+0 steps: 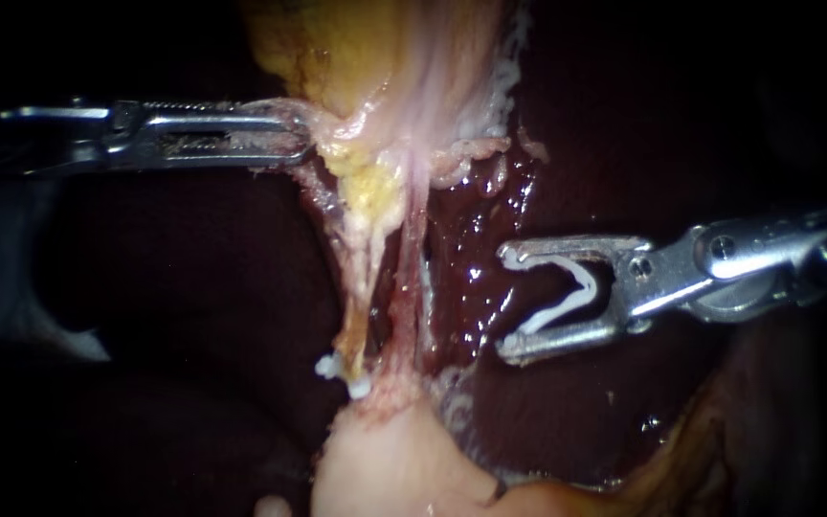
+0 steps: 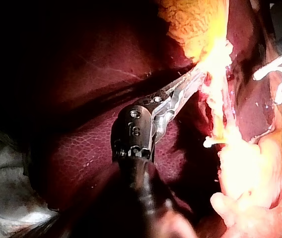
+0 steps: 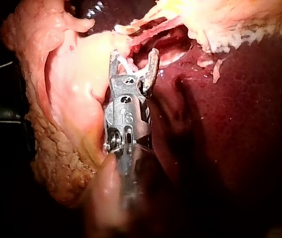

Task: Clipping second clip left tube

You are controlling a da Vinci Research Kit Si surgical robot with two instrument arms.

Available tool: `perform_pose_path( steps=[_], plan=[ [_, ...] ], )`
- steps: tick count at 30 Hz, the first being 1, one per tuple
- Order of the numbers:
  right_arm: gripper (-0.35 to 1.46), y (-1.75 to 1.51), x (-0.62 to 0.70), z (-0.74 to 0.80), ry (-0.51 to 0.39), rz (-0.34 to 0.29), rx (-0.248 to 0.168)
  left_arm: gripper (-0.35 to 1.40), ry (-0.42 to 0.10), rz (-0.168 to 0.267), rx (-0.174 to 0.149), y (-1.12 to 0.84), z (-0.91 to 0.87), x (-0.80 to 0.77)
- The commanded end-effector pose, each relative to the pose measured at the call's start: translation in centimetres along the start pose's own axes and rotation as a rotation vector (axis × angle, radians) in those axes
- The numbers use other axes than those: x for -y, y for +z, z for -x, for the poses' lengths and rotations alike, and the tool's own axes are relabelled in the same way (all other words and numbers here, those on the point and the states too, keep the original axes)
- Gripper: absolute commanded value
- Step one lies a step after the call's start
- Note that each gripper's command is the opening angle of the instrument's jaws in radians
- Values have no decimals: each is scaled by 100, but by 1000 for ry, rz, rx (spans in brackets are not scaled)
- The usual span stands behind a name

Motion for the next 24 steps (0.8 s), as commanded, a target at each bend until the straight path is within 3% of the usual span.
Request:
perform_pose_path(
  steps=[1,4,10,18,24],
  plan=[
    [50,0,0,0,0,0,0,-35,0,1,0,-1,0,0],
    [50,0,0,0,0,0,0,-35,0,6,2,-7,-2,1],
    [50,1,0,0,0,0,0,-35,-8,4,7,-37,-17,2],
    [50,1,0,0,0,0,0,-35,-29,-5,-33,-90,-43,-9],
    [50,2,1,-1,-1,-5,-1,-35,-42,-7,-53,-112,-56,-16]
  ],
)
